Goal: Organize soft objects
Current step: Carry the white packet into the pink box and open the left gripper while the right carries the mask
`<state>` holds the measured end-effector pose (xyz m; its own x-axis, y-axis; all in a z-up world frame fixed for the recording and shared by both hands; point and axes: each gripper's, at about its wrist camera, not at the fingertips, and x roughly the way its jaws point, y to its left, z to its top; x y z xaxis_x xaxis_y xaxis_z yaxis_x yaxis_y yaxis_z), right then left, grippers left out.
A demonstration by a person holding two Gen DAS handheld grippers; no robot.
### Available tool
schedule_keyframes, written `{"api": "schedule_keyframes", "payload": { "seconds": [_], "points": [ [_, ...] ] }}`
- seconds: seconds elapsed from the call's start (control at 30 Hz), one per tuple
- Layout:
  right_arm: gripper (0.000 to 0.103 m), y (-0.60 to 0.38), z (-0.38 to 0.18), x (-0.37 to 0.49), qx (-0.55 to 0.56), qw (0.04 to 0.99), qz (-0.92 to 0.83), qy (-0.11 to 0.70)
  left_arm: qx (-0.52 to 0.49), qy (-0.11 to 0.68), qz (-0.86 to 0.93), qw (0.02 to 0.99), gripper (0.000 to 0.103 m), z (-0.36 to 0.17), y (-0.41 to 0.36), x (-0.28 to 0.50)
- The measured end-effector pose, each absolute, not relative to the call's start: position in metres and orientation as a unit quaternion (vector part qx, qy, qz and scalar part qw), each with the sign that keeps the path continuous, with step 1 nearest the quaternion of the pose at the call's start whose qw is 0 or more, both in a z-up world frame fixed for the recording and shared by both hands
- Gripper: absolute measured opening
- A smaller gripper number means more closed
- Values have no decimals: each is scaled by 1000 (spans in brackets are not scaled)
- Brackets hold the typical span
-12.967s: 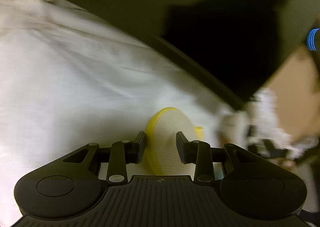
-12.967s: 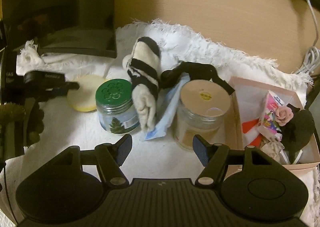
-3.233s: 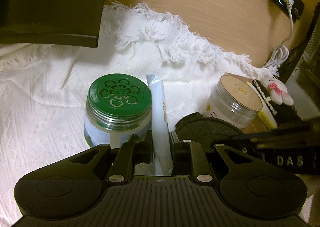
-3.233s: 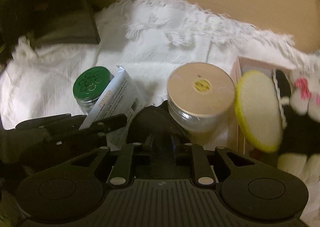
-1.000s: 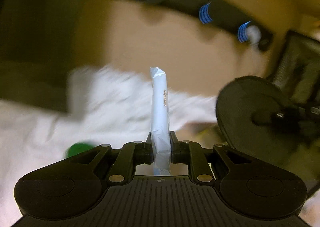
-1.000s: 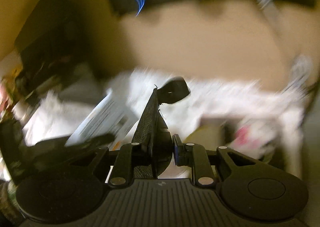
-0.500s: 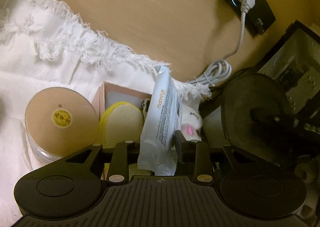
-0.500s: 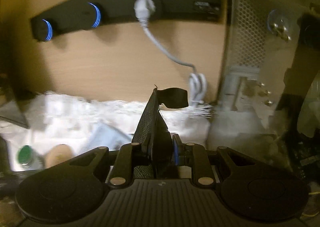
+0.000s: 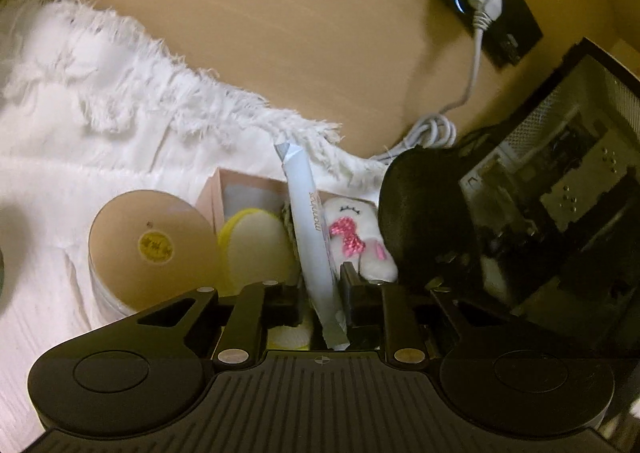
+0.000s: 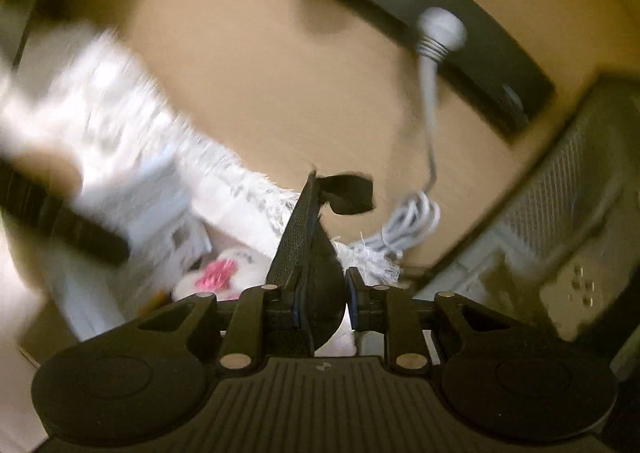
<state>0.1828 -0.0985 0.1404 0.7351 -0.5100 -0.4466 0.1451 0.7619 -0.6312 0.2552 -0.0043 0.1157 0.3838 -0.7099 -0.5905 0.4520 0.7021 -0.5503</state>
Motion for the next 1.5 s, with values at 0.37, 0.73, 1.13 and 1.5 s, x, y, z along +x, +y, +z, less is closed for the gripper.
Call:
{"api": "schedule_keyframes", "payload": {
  "seconds": [0.37, 0.73, 1.13, 1.5],
  "points": [
    [45, -79, 120, 155, -318, 872, -103, 356, -165, 430, -380, 802, 19, 112, -13, 261],
    [69, -184, 205, 95, 158, 934, -63, 313, -233, 441, -369, 785, 21, 105, -9, 265],
    [63, -154, 164, 95, 101, 931, -108, 333, -188, 430, -368, 803, 19, 106, 2, 246],
    [75, -117, 110, 22, 44, 903, -256, 343, -211, 449, -392, 775, 42, 96, -22, 256]
  ]
}}
